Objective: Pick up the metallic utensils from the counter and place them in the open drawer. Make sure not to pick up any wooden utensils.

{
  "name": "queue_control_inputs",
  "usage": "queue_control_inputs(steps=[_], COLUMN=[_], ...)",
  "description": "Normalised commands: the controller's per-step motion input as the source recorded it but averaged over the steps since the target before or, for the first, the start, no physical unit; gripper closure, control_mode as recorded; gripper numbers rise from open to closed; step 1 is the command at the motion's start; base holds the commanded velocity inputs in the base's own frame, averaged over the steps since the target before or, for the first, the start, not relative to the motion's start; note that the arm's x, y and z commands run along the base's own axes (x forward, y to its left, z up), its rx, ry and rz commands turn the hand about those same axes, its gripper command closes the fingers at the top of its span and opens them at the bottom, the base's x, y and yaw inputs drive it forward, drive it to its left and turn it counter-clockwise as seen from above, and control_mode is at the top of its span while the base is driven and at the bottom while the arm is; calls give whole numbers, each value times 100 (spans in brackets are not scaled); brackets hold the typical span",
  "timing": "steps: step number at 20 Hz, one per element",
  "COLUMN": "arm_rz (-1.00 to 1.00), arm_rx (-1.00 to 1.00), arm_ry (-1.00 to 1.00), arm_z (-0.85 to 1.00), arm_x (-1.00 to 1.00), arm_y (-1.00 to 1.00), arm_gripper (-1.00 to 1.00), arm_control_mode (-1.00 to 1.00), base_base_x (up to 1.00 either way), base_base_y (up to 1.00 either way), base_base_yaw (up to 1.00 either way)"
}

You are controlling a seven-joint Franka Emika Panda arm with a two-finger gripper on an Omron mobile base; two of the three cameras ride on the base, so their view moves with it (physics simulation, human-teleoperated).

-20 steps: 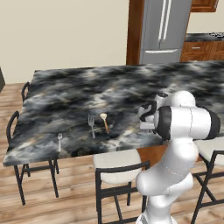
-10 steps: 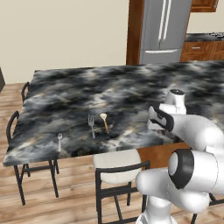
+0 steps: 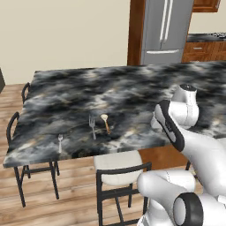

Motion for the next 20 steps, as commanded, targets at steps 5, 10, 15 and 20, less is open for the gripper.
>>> queue_control_inputs(steps=[5,10,15,20], arm_rz=[3,2,0,0], arm_rx=[0,0,0,0], arm_ry=[-3,-1,-4,0], arm_z=[61,58,27,0], arm_x=[-29,-16,-16,0], arm_y=[28,26,3,0], arm_gripper=[100,100,100,100], arm_control_mode=[-100,-100,100,100], base_base_x=[0,0,-41,-90], base_base_y=[0,0,0,-8], base_base_yaw=[0,0,0,-1])
